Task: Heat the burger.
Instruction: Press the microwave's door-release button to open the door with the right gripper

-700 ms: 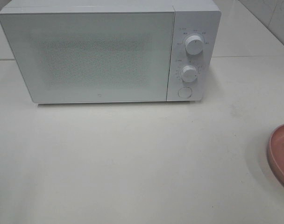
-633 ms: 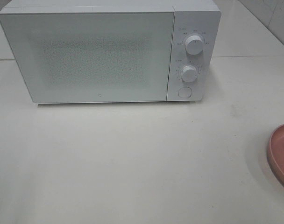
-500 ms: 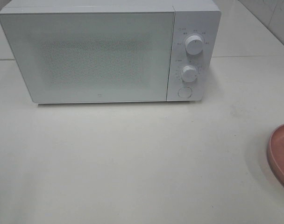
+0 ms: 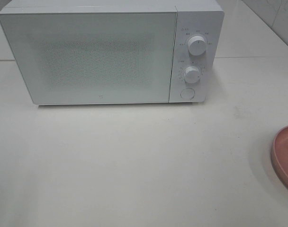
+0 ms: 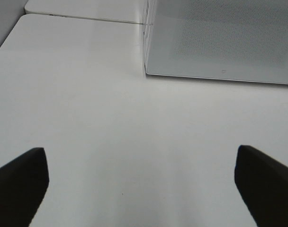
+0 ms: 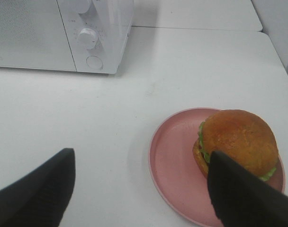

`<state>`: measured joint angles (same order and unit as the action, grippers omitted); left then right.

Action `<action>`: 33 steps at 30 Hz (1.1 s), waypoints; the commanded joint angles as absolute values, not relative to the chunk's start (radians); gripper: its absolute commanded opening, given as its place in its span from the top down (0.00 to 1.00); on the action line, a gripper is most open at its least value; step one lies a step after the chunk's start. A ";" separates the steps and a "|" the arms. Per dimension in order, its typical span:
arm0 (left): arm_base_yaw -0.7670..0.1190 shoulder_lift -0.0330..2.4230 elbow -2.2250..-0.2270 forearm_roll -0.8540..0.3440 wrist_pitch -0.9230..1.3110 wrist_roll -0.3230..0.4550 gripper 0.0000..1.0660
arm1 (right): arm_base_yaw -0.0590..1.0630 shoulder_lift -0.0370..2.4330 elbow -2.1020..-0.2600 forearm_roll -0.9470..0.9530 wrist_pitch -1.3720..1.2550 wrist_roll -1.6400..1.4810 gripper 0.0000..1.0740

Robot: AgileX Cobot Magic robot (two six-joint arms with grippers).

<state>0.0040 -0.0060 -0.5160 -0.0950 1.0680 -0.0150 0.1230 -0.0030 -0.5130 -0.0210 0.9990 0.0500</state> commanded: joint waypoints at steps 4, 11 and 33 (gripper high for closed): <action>0.007 -0.029 -0.516 -0.098 1.068 -0.015 0.06 | 0.120 0.057 -0.547 -0.028 0.949 0.048 0.30; 0.007 -0.029 -0.516 -0.098 1.068 -0.015 0.06 | 0.120 0.169 -0.544 -0.028 0.845 0.052 0.30; 0.007 -0.029 -0.516 -0.098 1.068 -0.015 0.06 | 0.120 0.513 -0.542 -0.028 0.416 0.051 0.30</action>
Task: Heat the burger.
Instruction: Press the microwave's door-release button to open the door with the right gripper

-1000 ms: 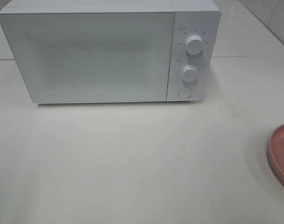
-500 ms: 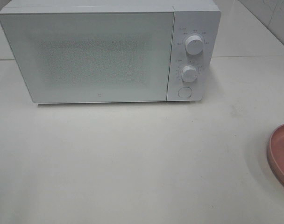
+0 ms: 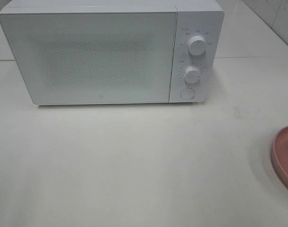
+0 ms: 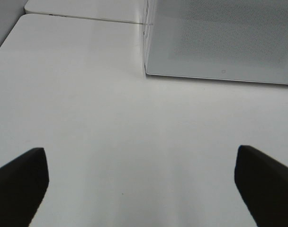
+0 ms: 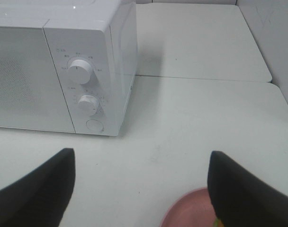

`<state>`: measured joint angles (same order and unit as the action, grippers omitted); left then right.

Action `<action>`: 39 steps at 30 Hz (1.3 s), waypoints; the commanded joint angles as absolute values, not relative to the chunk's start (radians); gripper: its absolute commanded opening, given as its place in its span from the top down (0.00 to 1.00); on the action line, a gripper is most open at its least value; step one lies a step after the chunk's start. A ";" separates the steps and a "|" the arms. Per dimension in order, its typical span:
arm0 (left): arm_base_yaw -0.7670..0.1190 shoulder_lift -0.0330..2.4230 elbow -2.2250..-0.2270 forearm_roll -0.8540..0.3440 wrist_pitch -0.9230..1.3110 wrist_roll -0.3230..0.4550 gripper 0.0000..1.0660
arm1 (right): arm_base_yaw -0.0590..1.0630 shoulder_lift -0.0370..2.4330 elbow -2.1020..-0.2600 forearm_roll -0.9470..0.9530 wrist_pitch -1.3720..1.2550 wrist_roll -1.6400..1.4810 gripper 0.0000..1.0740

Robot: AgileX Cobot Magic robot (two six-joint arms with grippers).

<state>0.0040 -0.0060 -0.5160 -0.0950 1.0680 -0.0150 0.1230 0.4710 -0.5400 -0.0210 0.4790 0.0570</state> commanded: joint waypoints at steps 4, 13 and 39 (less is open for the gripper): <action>0.007 -0.029 -0.516 -0.098 1.068 -0.015 0.06 | 0.120 0.606 -0.542 -0.028 0.346 0.052 0.30; 0.007 -0.029 -0.516 -0.098 1.068 -0.015 0.06 | 0.120 0.769 -0.507 -0.039 0.130 0.052 0.30; 0.007 -0.029 -0.516 -0.098 1.068 -0.015 0.06 | 0.141 1.303 -0.218 0.108 -0.973 -0.115 0.30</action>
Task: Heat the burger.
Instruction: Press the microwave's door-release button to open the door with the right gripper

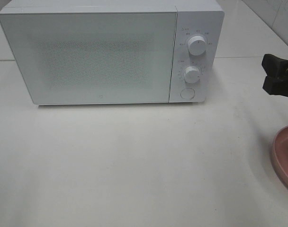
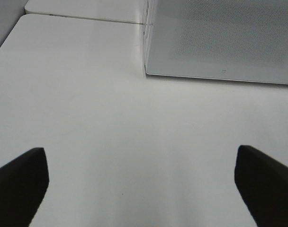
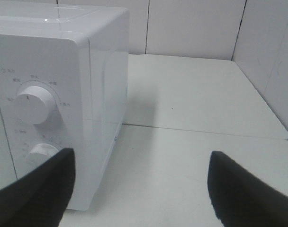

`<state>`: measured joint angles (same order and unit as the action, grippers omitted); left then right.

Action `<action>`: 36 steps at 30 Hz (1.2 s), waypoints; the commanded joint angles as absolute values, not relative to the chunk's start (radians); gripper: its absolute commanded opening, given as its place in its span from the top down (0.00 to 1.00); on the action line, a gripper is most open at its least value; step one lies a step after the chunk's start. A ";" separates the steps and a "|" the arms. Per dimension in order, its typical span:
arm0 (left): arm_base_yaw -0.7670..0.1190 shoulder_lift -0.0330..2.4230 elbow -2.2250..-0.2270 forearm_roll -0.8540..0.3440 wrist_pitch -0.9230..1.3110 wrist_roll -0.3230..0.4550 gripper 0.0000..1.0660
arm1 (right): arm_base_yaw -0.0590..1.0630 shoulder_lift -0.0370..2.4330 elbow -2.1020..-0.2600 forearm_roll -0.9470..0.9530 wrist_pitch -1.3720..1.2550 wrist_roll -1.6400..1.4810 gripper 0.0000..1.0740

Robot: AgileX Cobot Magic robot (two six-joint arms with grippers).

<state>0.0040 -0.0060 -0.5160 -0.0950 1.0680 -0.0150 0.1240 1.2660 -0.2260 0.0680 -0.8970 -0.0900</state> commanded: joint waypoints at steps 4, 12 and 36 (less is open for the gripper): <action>0.007 -0.029 -0.516 -0.098 1.068 -0.015 0.06 | 0.208 1.346 -0.217 0.192 -1.010 -0.144 0.30; 0.007 -0.029 -0.516 -0.098 1.068 -0.015 0.06 | 0.445 1.475 -0.217 0.436 -1.133 -0.245 0.30; 0.007 -0.029 -0.516 -0.098 1.068 -0.015 0.06 | 0.833 1.655 -0.265 0.821 -1.290 -0.244 0.30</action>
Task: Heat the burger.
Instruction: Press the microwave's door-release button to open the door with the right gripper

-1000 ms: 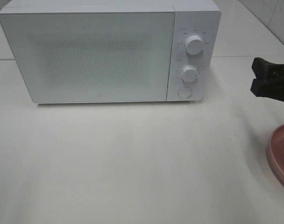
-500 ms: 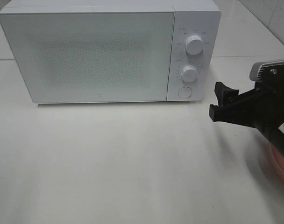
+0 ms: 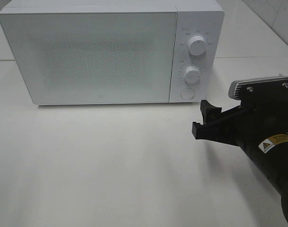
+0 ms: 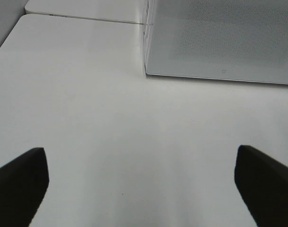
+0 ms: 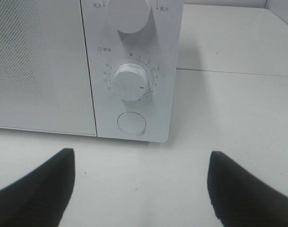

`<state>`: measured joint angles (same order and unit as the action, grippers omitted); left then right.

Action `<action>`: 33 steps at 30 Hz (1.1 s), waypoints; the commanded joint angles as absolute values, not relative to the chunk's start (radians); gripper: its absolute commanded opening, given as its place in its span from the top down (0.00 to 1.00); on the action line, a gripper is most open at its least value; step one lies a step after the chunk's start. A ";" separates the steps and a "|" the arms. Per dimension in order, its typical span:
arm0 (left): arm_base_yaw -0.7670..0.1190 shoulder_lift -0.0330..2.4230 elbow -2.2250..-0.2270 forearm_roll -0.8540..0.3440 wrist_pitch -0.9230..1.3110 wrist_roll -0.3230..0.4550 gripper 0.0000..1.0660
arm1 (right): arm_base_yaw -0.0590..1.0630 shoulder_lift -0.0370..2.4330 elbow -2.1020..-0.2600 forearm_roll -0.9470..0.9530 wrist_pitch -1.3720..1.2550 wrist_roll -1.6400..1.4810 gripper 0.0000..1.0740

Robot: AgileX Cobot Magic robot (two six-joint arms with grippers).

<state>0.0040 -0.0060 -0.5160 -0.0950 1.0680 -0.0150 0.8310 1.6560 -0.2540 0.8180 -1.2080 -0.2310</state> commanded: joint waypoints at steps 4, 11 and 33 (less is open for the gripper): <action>0.007 -0.029 -0.516 -0.098 1.068 -0.015 0.06 | 0.833 1.655 -0.265 0.821 -1.287 -0.175 0.31; 0.007 -0.029 -0.516 -0.098 1.068 -0.015 0.06 | 0.833 1.655 -0.265 0.821 -1.285 0.150 0.42; 0.007 -0.029 -0.516 -0.098 1.068 -0.015 0.06 | 0.833 1.655 -0.265 0.821 -1.218 1.174 1.00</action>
